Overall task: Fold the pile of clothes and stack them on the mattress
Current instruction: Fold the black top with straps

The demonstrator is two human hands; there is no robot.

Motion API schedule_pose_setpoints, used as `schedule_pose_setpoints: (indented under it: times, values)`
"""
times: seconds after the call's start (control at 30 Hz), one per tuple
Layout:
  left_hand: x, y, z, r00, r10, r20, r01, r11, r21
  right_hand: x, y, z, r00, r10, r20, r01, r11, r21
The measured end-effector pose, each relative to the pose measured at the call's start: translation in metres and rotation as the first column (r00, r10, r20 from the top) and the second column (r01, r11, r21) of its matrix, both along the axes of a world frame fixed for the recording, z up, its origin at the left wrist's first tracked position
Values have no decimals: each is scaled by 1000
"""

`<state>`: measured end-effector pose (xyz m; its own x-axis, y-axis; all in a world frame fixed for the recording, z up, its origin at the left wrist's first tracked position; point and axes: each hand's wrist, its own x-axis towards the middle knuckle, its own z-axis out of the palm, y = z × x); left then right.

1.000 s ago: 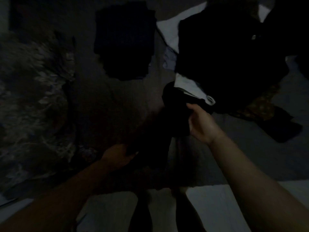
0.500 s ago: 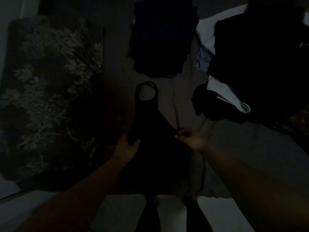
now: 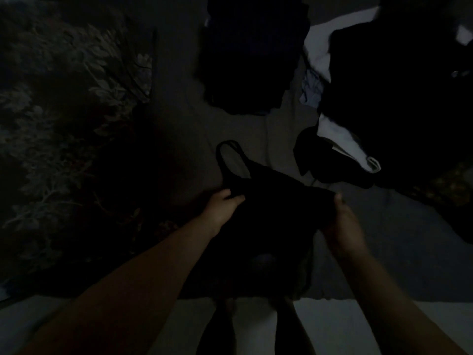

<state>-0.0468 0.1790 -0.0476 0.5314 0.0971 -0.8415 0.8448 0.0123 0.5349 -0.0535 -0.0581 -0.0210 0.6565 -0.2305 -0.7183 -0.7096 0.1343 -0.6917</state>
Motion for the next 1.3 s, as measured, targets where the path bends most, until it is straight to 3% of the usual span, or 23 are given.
schedule_pose_setpoints:
  times: [0.07,0.23,0.3,0.37,0.43,0.5,0.57,0.6,0.63,0.67,0.7,0.73,0.77,0.8,0.87,1.0,1.03,1.1,1.2,1.3]
  values:
    - [2,-9,6,993,121,-14,-121,990,-65,4,-26,12,1000,-22,2,22,998,-59]
    - [5,-30,18,984,166,61,-167,986,20,14,-58,28,975,215,49,-190,930,-314]
    - [6,-39,21,970,244,-5,-244,969,-49,17,-69,21,926,374,-44,-355,827,-437]
    - [6,-45,27,954,284,-100,-296,946,-130,17,-75,13,834,500,-234,-539,649,-538]
    - [4,-48,34,940,305,-155,-337,904,-263,18,-80,5,775,582,-244,-592,538,-600]
    - [1,-52,36,960,263,-95,-279,906,-319,21,-83,4,818,563,-118,-520,636,-570]
    - [-8,-60,38,993,82,80,-68,984,-166,24,-88,1,863,499,-80,-453,694,-560]
    - [-12,-64,39,988,15,151,-5,998,-62,25,-90,-2,859,496,-125,-449,615,-649]
    - [-15,-69,39,984,-7,180,10,1000,-13,24,-88,-1,836,523,-169,-451,477,-755]
    - [-16,-75,39,982,-8,188,11,1000,-17,23,-82,1,782,606,-144,-414,332,-848]
    - [-17,-81,41,982,-7,190,16,999,-46,21,-72,6,684,728,-48,-362,282,-889]
    - [-18,-86,43,985,-2,174,15,997,-73,18,-57,10,539,841,51,-398,308,-864]
    - [-19,-92,47,989,-2,151,15,996,-86,13,-41,19,417,901,117,-536,348,-769]
    - [-20,-97,48,992,-9,129,19,997,-76,7,-26,23,363,923,128,-696,360,-621]
    - [-23,-102,48,994,6,106,-1,999,-47,-2,-16,22,259,966,13,-878,241,-415]
    - [-20,-100,45,975,221,32,-214,967,-141,-10,-40,18,-62,878,-474,-888,-266,-376]
    - [-19,-99,44,966,255,34,-245,951,-188,-12,-46,20,-72,842,-534,-842,-339,-421]
    - [-16,-97,45,954,297,35,-274,915,-297,-17,-58,20,28,816,-577,-781,-343,-522]
    - [-13,-94,49,937,349,-35,-327,834,-444,-19,-79,22,242,795,-556,-787,-174,-592]
    - [-14,-97,50,965,257,-56,-252,842,-477,-16,-103,17,380,741,-554,-822,-4,-569]
